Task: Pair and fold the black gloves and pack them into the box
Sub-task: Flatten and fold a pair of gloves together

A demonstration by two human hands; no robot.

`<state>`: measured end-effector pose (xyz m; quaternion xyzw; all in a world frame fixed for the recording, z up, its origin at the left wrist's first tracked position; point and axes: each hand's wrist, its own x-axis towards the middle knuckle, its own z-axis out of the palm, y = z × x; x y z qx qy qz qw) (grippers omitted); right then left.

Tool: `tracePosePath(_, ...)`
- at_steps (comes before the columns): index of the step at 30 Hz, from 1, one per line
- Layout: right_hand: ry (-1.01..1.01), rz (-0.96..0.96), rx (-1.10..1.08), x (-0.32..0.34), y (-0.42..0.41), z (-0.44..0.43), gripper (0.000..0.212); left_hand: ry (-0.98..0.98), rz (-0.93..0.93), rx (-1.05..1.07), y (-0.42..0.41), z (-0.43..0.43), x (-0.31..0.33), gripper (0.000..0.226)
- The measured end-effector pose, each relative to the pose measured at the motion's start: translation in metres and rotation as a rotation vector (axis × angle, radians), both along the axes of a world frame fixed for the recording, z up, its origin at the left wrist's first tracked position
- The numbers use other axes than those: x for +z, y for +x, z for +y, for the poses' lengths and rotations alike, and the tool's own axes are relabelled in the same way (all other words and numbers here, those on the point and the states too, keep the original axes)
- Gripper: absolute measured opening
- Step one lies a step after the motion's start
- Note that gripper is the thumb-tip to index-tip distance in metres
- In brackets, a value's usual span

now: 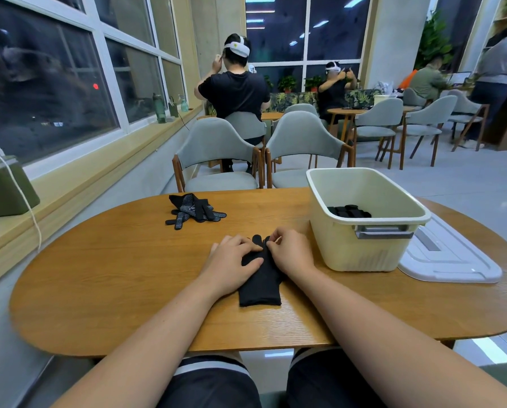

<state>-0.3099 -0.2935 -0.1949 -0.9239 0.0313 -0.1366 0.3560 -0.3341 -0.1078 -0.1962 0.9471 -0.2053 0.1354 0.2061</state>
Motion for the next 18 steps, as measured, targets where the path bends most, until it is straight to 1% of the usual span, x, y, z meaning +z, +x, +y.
tracePosePath(1, -0.017, -0.02, 0.014, -0.002, 0.001, 0.0, 0.005, -0.001, 0.0, 0.0, 0.0, 0.0, 0.0, 0.039)
tracePosePath(4, -0.104, -0.072, 0.027, -0.009, 0.004, -0.001, 0.015, 0.007, 0.003, 0.0, -0.001, 0.001, -0.001, 0.04)
tracePosePath(8, -0.15, -0.055, 0.032, -0.014, 0.007, -0.002, 0.028, 0.009, 0.013, -0.002, -0.002, 0.003, -0.001, 0.042)
tracePosePath(9, -0.136, -0.049, 0.029, -0.013, 0.009, -0.002, 0.031, 0.007, 0.016, -0.003, -0.002, 0.003, -0.002, 0.041)
tracePosePath(11, -0.045, -0.038, 0.021, -0.012, 0.014, -0.002, 0.035, -0.001, 0.02, -0.005, -0.001, 0.003, -0.002, 0.041)
tracePosePath(14, 0.109, -0.022, -0.008, -0.009, 0.021, -0.004, 0.031, -0.008, 0.025, -0.003, -0.001, 0.003, -0.002, 0.041)
tracePosePath(18, 0.199, -0.023, -0.022, -0.006, 0.027, -0.005, 0.03, -0.009, 0.03, 0.002, -0.002, 0.003, -0.002, 0.04)
